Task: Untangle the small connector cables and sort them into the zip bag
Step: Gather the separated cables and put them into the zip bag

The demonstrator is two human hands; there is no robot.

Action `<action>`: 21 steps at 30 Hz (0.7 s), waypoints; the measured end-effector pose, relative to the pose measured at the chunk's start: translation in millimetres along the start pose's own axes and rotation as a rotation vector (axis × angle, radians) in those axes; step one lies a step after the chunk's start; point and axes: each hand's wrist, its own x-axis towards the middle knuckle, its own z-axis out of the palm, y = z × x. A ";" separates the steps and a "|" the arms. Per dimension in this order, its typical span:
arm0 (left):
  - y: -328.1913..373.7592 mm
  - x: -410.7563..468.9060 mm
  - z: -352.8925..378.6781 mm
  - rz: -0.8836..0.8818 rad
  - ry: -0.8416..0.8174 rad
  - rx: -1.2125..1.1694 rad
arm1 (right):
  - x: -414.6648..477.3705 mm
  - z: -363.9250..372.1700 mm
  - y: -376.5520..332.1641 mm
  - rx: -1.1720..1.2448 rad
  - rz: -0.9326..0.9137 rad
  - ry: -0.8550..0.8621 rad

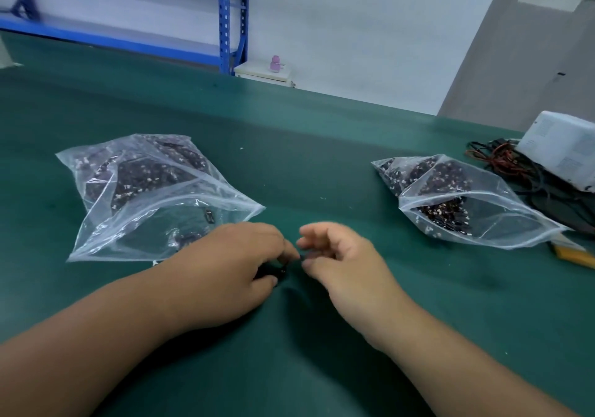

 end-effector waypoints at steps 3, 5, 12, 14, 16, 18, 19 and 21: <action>-0.2 0.8 0.6 -0.029 0.028 -0.038 | 2.3 -0.6 8.0 -0.220 -0.106 -0.088; 0.3 0.9 0.9 -0.041 0.029 -0.067 | 4.0 -0.6 12.3 -0.317 -0.175 -0.057; -6.7 -3.8 -13.0 -0.093 0.043 0.260 | 4.2 -8.1 18.3 -0.501 -0.290 -0.005; -10.2 -6.3 -20.7 -0.114 0.015 0.348 | -4.9 -6.6 12.5 -0.585 -0.353 -0.133; -12.4 -9.9 -26.4 -0.173 -0.080 0.353 | -12.2 -2.3 10.1 -0.710 -0.404 -0.251; -14.2 -13.6 -28.9 -0.215 -0.237 0.365 | -15.2 1.3 8.2 -0.754 -0.438 -0.273; -15.1 -15.6 -29.2 -0.217 -0.301 0.369 | -14.8 1.9 8.2 -0.734 -0.440 -0.260; -16.6 -18.5 -28.8 -0.194 -0.359 0.369 | -13.0 1.9 7.2 -0.702 -0.413 -0.235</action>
